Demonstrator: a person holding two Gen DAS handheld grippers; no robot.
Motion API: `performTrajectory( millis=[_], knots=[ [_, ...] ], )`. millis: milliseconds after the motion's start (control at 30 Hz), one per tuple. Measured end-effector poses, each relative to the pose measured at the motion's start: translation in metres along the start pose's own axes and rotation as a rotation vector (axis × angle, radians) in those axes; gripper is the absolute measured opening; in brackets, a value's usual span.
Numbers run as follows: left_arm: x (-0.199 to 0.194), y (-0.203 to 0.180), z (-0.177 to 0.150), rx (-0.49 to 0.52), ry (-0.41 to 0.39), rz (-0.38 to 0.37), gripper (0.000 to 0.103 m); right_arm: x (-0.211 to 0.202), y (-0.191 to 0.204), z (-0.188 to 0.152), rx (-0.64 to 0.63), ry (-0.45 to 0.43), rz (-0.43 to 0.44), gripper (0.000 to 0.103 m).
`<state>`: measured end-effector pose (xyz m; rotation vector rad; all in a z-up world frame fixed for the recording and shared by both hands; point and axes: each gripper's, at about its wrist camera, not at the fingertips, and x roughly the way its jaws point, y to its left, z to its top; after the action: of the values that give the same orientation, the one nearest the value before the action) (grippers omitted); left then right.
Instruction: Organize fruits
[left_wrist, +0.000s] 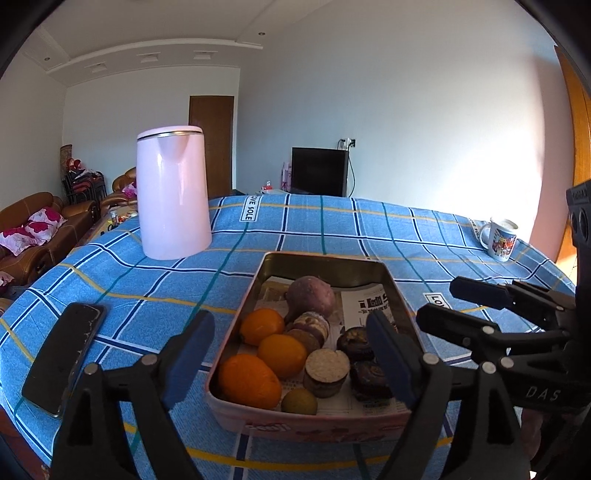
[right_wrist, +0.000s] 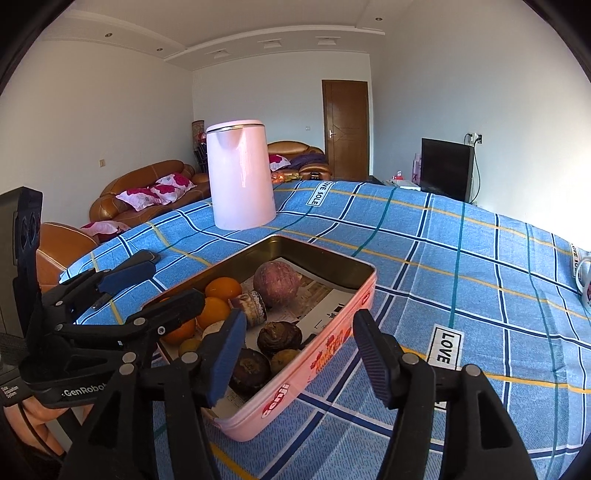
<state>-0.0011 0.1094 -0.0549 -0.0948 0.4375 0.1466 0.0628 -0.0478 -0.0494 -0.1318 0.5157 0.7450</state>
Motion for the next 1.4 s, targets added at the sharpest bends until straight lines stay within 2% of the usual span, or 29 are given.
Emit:
performTrajectory(
  millis=[167,300,600,1400],
  knots=[
    [-0.007,-0.002,0.003,0.006,-0.018,0.002,0.091,-0.011,-0.003,-0.001,0.011,-0.027,-0.019,0.064],
    [-0.010,-0.004,0.005,0.012,-0.029,0.005,0.094,-0.020,-0.001,-0.003,-0.003,-0.059,-0.069,0.073],
    [-0.014,-0.007,0.006,0.020,-0.038,0.010,0.100,-0.033,-0.001,-0.005,-0.008,-0.088,-0.099,0.075],
    [-0.015,-0.012,0.007,0.034,-0.039,0.013,0.100,-0.054,-0.004,-0.007,0.013,-0.144,-0.122,0.078]
  ],
)
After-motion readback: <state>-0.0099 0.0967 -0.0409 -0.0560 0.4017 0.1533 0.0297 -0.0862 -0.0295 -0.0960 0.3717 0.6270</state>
